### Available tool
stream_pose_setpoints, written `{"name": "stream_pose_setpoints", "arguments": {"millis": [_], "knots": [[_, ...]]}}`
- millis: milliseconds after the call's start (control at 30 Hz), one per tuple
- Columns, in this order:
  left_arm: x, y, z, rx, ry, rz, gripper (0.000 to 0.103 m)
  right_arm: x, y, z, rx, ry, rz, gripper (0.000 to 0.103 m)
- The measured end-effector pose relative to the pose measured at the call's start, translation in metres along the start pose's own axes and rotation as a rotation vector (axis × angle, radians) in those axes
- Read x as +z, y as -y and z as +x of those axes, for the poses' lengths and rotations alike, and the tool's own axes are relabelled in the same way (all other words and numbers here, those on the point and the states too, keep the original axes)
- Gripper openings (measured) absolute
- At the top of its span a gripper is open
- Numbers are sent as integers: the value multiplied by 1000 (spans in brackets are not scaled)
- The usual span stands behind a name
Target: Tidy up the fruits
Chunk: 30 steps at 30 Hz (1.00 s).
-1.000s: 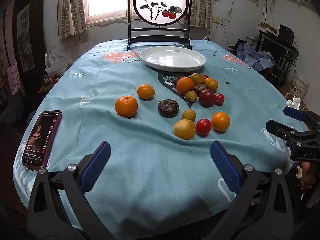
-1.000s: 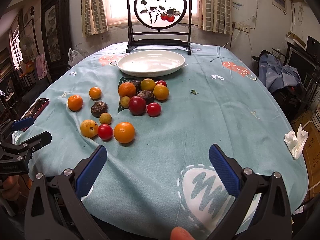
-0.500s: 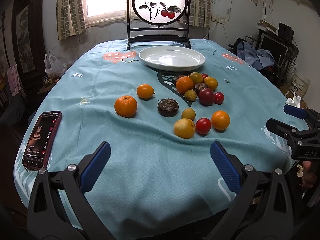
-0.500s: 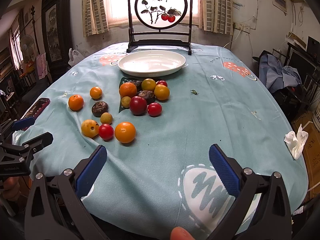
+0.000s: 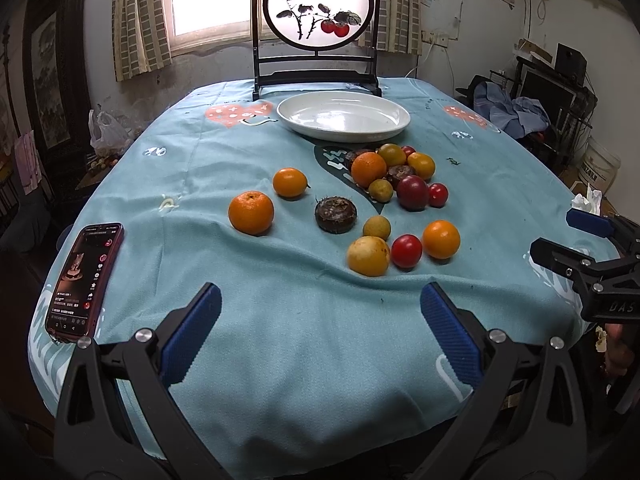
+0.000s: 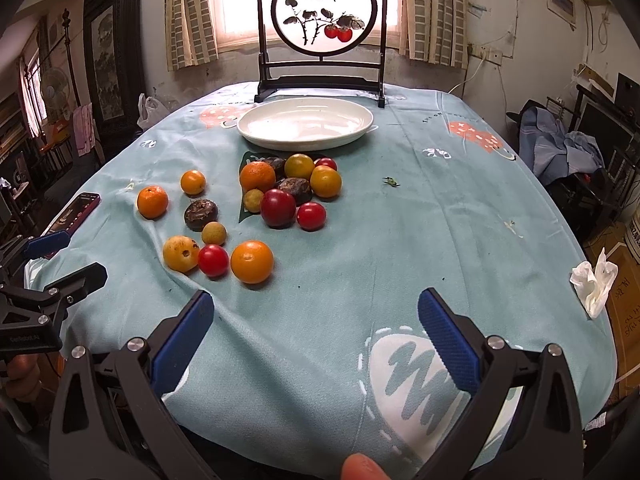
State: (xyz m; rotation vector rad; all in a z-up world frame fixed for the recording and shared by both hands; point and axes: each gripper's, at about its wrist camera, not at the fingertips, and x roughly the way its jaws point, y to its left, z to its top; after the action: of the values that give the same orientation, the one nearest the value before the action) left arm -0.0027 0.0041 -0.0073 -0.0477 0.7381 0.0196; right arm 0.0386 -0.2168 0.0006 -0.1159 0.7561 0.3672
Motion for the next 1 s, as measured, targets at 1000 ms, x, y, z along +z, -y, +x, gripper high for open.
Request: {"name": "stream_pose_setpoints", "arguments": {"millis": [1000], "knots": [[-5,-3,7,4,-25,12,101,-2,1,5,90,32,8,102]]}}
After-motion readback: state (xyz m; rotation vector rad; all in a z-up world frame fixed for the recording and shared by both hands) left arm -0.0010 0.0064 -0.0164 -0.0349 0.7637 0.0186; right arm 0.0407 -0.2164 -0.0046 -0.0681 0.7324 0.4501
